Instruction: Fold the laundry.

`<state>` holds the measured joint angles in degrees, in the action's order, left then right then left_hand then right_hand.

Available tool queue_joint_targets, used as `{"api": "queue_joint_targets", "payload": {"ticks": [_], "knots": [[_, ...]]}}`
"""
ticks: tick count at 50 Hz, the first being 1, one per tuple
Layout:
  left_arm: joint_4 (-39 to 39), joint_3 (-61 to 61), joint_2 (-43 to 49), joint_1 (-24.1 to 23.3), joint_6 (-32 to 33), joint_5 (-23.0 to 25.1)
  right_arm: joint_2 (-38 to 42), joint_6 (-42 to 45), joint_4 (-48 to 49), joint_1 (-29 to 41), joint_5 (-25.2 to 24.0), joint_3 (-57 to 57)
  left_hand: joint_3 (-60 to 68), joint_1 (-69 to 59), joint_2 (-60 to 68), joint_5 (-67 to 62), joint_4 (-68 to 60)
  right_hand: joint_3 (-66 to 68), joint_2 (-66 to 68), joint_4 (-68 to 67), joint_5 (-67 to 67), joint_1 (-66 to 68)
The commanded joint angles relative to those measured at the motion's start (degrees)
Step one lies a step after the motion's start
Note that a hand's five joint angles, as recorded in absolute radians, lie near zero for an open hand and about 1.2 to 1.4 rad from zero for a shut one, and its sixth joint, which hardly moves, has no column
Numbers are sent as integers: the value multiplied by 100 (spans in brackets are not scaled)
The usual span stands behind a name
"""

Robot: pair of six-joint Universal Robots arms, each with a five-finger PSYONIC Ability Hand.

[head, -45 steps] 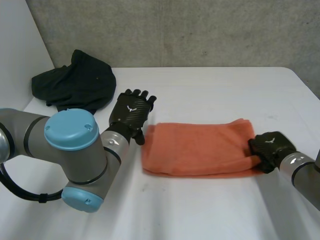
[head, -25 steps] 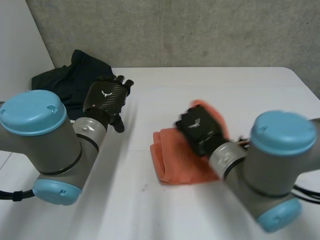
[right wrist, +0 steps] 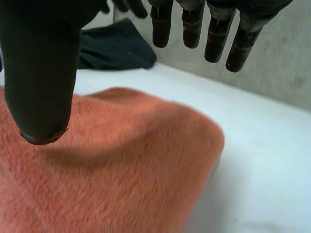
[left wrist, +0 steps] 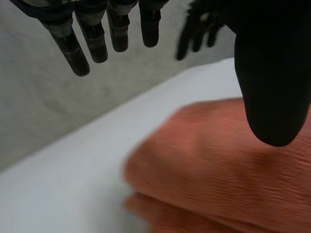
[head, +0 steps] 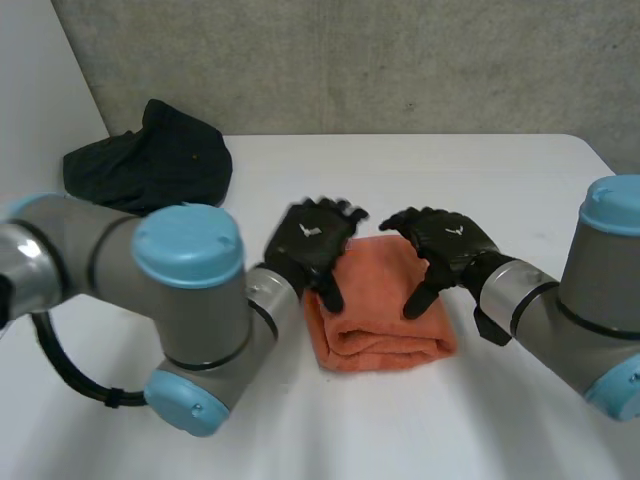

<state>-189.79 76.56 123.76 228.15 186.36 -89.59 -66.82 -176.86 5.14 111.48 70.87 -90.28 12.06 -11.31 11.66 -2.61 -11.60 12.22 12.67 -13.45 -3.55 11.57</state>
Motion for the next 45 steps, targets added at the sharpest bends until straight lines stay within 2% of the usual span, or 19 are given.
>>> {"api": "queue_joint_targets", "payload": {"ticks": [1,9,14,20,24,27,33,38,45], "knots": [[714,-633,763,-52,-337,152,704,11,-478,-3,24,449,17,-92,58,38,-64,-222,-267,345,355,-157],[1313,-774,939,89,-276,-234,1302,458,-961,6,50,924,34,-109,75,21,-81,-222,-267,345,355,-157],[1515,-739,939,89,119,-349,1285,986,-1068,-3,199,933,17,-92,58,37,-64,-222,-267,345,355,-157],[1506,-730,764,-8,366,-305,1004,1391,-1033,-21,393,723,-67,-8,-26,122,20,-222,-267,345,355,-157],[1489,-704,290,19,340,-244,356,1365,-665,-47,428,267,-134,59,-94,189,88,-222,-267,345,355,-157],[1480,-633,-123,54,340,-112,-215,1286,-139,-230,524,-207,-134,59,-94,189,88,-222,-267,345,355,-157],[1489,-423,-809,291,340,380,-850,855,303,-741,920,-859,-118,42,-77,172,71,-222,-267,345,355,-157],[1585,-273,-1318,528,243,1020,-921,416,233,-1057,982,-1220,-101,26,-60,155,54,-222,-267,345,355,-157],[2033,-264,-1478,669,111,1689,-728,204,75,-1111,903,-1492,-84,9,-43,139,37,-222,-267,345,355,-157]]}}
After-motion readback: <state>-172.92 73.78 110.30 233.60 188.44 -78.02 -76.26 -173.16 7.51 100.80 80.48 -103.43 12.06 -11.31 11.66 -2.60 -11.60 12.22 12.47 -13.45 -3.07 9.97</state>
